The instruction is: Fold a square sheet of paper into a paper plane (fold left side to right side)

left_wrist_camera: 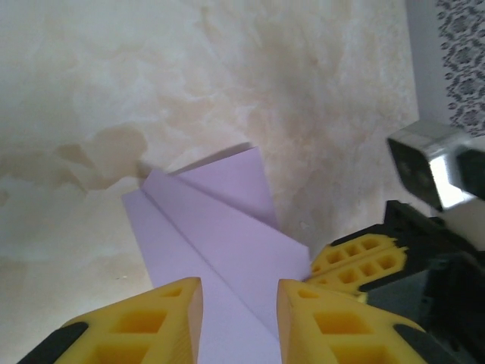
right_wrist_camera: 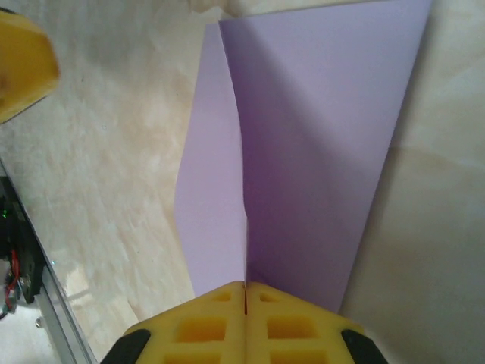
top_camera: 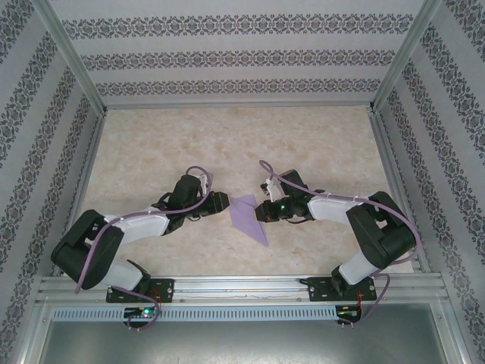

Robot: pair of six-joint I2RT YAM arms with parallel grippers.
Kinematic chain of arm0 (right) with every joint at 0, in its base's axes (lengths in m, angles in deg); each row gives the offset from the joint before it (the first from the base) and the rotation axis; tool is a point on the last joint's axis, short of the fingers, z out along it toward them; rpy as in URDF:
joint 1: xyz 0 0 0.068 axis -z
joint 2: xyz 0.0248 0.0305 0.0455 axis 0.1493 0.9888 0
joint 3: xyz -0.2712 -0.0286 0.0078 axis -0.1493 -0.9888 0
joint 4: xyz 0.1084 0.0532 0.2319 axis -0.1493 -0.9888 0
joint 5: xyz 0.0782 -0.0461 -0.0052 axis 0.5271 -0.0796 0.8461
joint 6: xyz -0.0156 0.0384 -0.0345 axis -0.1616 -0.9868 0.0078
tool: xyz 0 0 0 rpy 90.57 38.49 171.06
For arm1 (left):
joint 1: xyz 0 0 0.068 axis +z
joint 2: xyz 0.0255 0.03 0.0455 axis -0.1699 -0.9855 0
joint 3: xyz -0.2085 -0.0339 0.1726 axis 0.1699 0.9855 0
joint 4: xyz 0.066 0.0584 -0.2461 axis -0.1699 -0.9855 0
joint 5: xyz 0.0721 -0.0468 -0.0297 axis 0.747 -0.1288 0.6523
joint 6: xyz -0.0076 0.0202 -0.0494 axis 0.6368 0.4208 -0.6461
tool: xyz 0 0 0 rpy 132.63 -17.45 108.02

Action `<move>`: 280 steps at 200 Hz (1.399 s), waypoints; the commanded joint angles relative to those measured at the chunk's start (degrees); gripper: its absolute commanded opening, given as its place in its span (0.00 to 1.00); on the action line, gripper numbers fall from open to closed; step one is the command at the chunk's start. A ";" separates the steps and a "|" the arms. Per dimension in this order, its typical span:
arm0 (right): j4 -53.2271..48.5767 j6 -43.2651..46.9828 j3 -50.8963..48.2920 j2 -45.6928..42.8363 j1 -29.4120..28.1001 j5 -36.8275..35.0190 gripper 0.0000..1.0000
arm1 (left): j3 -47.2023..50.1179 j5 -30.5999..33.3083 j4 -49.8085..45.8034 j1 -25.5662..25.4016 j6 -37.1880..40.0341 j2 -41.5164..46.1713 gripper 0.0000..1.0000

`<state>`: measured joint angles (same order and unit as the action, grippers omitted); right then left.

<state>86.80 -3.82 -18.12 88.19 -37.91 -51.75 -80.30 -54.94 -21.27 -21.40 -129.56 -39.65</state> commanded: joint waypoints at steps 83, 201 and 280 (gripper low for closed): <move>20.11 -11.80 -9.21 -15.86 7.53 8.55 0.00 | 3.66 -1.25 14.26 -0.77 -5.60 7.19 0.41; 36.35 -25.29 -12.23 -19.96 8.93 13.04 0.00 | -3.09 -5.84 18.43 -4.67 -7.14 1.22 0.45; 39.69 -29.14 -12.01 -19.49 7.60 12.91 0.00 | -2.82 -6.20 23.97 -6.35 -9.28 -0.59 0.48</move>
<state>122.71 -31.69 -29.94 69.05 -29.41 -40.00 -81.83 -60.06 -3.67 -26.97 -136.77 -38.85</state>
